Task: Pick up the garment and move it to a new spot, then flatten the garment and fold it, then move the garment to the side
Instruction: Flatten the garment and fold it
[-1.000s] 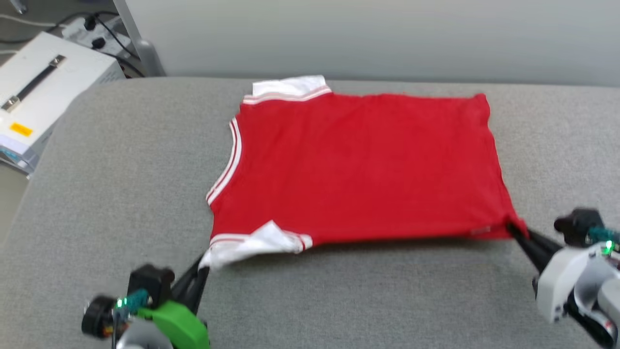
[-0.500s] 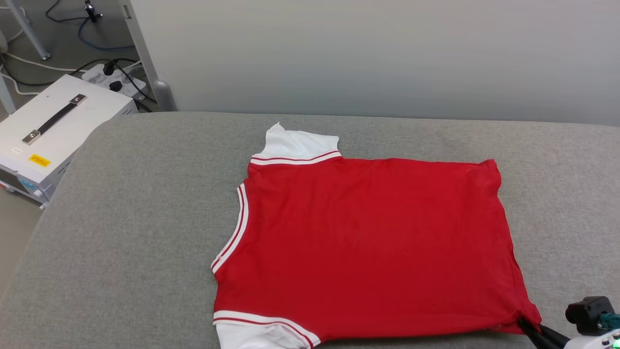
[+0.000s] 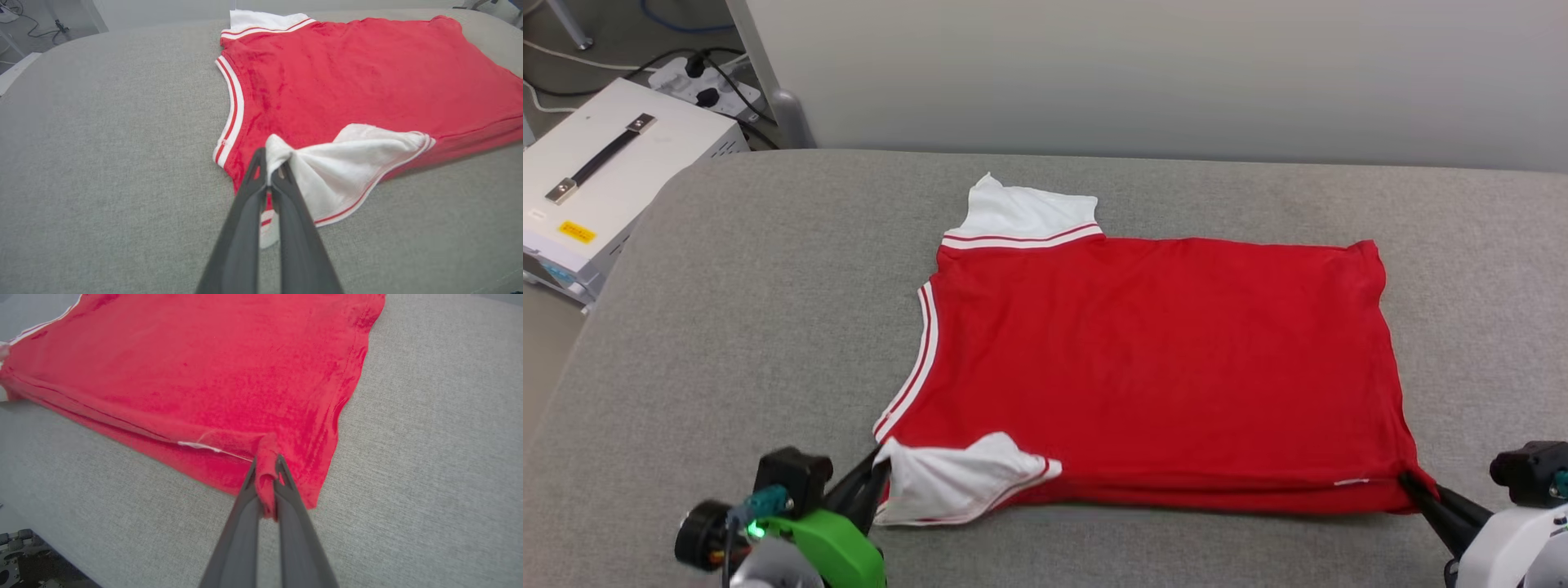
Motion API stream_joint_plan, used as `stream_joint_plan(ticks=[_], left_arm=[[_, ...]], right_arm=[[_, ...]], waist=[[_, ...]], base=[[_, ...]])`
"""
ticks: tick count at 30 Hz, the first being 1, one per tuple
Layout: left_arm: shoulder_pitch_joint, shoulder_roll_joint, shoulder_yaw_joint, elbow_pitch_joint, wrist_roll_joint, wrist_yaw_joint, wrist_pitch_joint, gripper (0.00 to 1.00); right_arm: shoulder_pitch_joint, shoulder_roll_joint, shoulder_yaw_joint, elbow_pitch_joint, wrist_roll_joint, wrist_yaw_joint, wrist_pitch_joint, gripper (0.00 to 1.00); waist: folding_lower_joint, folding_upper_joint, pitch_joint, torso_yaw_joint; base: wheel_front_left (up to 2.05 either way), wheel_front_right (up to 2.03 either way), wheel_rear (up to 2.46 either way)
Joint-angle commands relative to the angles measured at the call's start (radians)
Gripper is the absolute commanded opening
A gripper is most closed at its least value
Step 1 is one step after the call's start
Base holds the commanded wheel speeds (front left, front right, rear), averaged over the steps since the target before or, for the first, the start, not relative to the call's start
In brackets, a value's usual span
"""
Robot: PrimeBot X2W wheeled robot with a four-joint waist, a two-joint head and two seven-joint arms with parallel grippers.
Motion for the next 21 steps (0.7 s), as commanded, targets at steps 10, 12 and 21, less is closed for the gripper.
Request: stream_joint_plan(ticks=[10, 12, 21], left_arm=[[-0.273, -0.031, -0.002, 0.167, 0.072, -0.117, 0.025, 0.00], [-0.313, -0.048, 0.000, 0.205, 0.075, -0.136, 0.020, 0.00], [-0.437, -0.110, -0.009, 0.394, 0.083, -0.208, 0.007, 0.00]], right_arm=[[-0.170, 0.058, -0.024, -0.007, -0.028, -0.001, 0.059, 0.00], [-0.209, 0.062, -0.017, 0.010, -0.027, -0.001, 0.065, 0.00], [-0.364, 0.060, 0.032, 0.112, -0.010, -0.001, 0.066, 0.00]], waist=[[0.0001, 0.0043, 0.144, -0.047], [0.0001, 0.0043, 0.168, -0.048], [0.0001, 0.0043, 0.256, -0.053]], base=[[0.00, 0.00, 0.00], [0.00, 0.00, 0.00], [0.00, 0.00, 0.00]])
